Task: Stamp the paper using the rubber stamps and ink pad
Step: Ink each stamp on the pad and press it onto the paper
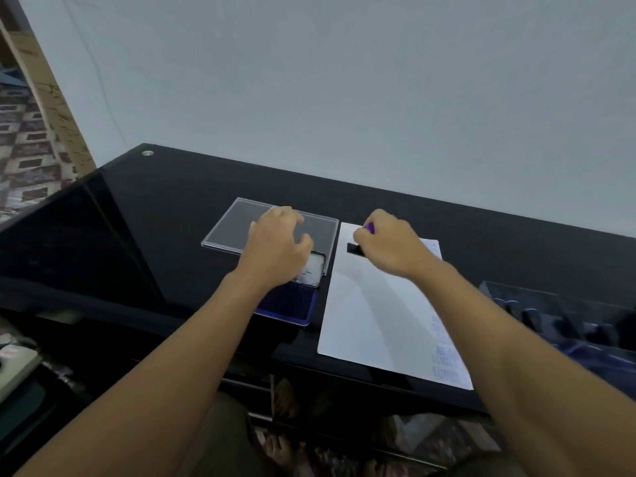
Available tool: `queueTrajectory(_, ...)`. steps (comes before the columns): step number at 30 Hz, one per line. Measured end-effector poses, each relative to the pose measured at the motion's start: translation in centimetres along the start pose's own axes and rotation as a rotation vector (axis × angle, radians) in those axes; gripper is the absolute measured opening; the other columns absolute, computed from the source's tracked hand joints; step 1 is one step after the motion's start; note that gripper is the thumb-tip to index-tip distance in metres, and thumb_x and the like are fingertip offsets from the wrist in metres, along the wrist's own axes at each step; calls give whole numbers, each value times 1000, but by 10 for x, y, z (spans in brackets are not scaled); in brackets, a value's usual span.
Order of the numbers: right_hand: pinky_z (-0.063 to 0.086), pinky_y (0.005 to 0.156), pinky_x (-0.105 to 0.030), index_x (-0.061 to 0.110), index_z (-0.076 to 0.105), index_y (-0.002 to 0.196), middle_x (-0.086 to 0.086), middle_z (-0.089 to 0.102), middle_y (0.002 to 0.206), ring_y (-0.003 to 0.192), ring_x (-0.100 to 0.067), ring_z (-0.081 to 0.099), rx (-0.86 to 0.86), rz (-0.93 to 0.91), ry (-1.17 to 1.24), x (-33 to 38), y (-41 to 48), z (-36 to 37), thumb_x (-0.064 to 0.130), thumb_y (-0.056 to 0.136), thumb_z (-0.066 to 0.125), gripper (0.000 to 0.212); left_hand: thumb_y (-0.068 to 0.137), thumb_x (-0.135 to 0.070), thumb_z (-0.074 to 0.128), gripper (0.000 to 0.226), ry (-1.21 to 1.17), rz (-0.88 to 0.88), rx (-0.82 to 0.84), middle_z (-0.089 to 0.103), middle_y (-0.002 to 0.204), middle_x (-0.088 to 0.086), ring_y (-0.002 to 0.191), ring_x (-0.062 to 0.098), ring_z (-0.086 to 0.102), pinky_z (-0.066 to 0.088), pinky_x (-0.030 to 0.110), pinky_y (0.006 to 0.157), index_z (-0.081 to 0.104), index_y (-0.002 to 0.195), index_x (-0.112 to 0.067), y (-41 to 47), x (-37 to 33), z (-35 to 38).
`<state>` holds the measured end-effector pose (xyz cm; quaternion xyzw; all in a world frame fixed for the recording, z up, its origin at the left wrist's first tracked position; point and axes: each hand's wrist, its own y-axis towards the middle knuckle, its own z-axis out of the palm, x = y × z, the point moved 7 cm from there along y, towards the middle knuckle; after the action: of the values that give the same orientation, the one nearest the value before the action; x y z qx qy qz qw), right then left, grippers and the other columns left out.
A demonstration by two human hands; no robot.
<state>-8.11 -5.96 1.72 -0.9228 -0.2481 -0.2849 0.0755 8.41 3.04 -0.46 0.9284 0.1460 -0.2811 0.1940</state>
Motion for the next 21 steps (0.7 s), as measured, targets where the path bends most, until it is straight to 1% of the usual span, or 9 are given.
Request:
queueTrajectory(3,41,58,-30,11,55,98,-6,61,95,75,-20,55,-15,11,-58,-20,4,-23,29,95,48,19,96,-24,50,36,8,38,35,50,140,5,130,21,40,30,41,112,55,129,-10,11,-23,16)
queueTrajectory(6,43,58,-30,13,56,97,-7,65,93,78,-25,61,-37,33,-62,-38,6,-43,32,93,51,20,94,-23,49,13,11,46,60,54,111,3,106,17,44,38,43,104,57,104,-19,24,-42,35)
queueTrajectory(7,44,59,-30,14,56,96,-7,66,92,81,-26,64,-42,43,-67,-43,7,-48,32,92,51,19,93,-22,49,13,8,57,65,55,108,2,103,17,45,40,43,101,58,102,-19,28,-48,41)
queueTrajectory(9,44,60,-30,16,55,95,-6,68,90,86,-25,65,-54,61,-80,-54,10,-57,33,91,51,18,94,-24,48,30,-9,77,93,57,125,2,120,19,46,37,41,106,61,119,-13,34,-60,54)
queueTrajectory(11,45,62,-31,15,54,94,-6,68,88,82,-23,64,-59,71,-89,-62,13,-62,33,91,50,19,96,-24,47,39,-16,89,118,50,141,0,133,18,38,30,39,112,54,133,-12,38,-69,65)
queueTrajectory(13,42,61,-31,13,54,94,-7,66,88,76,-21,59,-60,70,-114,-70,16,-63,32,94,48,19,97,-24,47,36,-16,97,155,51,139,0,131,19,39,30,38,111,55,130,-12,40,-77,77)
queueTrajectory(16,40,60,-30,13,55,96,-5,63,90,74,-18,55,-52,78,-135,-82,20,-60,30,97,46,19,96,-24,47,14,-4,111,175,52,111,1,107,18,44,36,37,100,54,102,-13,45,-83,96)
queueTrajectory(17,41,61,-30,13,56,96,-5,64,90,75,-18,56,-47,81,-134,-86,21,-59,29,97,46,19,96,-25,48,15,7,114,181,51,109,1,105,19,43,36,37,98,54,100,-12,46,-84,102)
queueTrajectory(21,42,61,-30,12,57,91,-7,65,90,73,-18,56,-13,101,-130,-99,24,-51,30,98,46,22,97,-27,46,34,29,133,212,54,132,2,124,21,43,32,42,108,58,121,-6,49,-83,124)
